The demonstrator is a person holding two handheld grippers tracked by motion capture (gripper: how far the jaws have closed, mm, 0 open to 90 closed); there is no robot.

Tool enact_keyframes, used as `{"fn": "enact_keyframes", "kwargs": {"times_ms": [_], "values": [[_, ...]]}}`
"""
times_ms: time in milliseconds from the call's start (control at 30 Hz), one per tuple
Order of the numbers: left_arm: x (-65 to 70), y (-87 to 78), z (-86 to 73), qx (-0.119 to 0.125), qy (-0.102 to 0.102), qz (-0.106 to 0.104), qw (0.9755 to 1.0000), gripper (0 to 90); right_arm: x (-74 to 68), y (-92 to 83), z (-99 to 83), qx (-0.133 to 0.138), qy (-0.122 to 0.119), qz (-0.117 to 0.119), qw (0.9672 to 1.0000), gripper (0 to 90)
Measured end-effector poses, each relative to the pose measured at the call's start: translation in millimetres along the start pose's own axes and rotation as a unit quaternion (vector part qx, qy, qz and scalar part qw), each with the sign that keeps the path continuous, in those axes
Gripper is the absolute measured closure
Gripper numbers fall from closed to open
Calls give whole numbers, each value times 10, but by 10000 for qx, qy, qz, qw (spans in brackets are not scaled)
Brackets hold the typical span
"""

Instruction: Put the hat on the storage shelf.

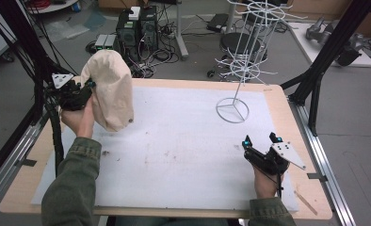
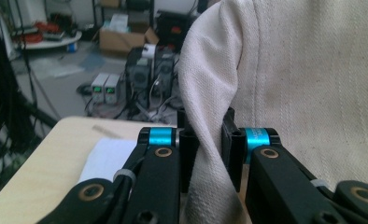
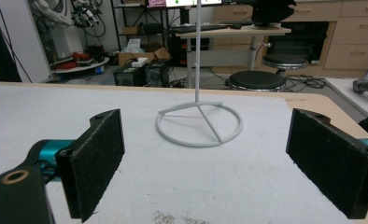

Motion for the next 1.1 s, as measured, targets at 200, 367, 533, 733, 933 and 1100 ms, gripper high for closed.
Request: {"fn": "enact_keyframes", "kwargs": {"times_ms": [200,367,533,733,933,1100], "values": [[148,-212,206,671,94,-270,9973,806,-6,5,3,27,-9,6,10000,106],[266,-347,405,1038,104,-501,9933,805,-8,7,6,44,-5,0,10000,106],[396,-400,574,1267,111,-675,9896,805,-3,4,8,50,11,-6,10000,106],[543,-413,696,1473,143,-854,9853,805,0,4,10,63,6,12,10000,107],[730,-390,815,1659,84,-1125,9797,805,-4,5,7,46,18,19,10000,106],[885,-338,909,1772,92,-1352,9748,805,-1,5,8,45,30,9,10000,107]]}}
Point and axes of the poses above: each handheld gripper's, and its own axes: y roughly forward along the jaws, z roughly out of its top, x roughly to its right, the point moved 4 cm from there along y, roughly forward along the jaws, and after that the axes turned 7 degrees about y, right-handed, at the moved point
